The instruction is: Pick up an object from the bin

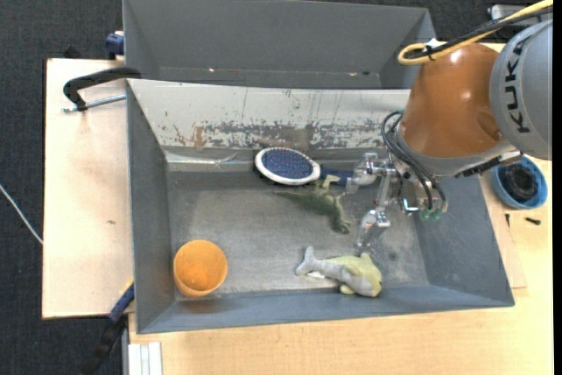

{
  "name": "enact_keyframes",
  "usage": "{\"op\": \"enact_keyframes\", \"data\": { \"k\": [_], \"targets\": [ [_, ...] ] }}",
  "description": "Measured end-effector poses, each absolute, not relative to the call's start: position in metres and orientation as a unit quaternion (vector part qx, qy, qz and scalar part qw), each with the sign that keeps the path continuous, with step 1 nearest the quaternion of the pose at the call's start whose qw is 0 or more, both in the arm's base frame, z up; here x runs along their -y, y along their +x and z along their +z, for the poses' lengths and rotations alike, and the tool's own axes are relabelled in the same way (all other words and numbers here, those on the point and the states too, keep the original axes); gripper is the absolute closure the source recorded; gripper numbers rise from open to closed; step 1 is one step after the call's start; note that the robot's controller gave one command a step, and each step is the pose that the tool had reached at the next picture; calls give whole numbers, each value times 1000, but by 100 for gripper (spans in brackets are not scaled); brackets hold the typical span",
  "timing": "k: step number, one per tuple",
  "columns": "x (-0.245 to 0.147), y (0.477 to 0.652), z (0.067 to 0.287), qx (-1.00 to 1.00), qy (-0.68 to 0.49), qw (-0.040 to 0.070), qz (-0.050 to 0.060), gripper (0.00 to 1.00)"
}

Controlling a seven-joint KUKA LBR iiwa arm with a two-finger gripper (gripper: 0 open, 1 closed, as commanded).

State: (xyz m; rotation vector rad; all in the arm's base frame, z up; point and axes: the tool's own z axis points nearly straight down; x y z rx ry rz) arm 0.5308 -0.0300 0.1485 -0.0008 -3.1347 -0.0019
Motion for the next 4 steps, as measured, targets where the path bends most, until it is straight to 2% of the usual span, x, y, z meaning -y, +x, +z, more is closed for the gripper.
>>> {"op": "enact_keyframes", "data": {
  "k": [1,2,3,4],
  "targets": [
    [14,572,94,996,-90,-8,1,0],
    [12,572,90,996,-89,-8,1,100],
    [25,536,230,1000,-20,-6,0,100],
    [24,535,225,1000,-20,-2,0,0]
  ]
}}
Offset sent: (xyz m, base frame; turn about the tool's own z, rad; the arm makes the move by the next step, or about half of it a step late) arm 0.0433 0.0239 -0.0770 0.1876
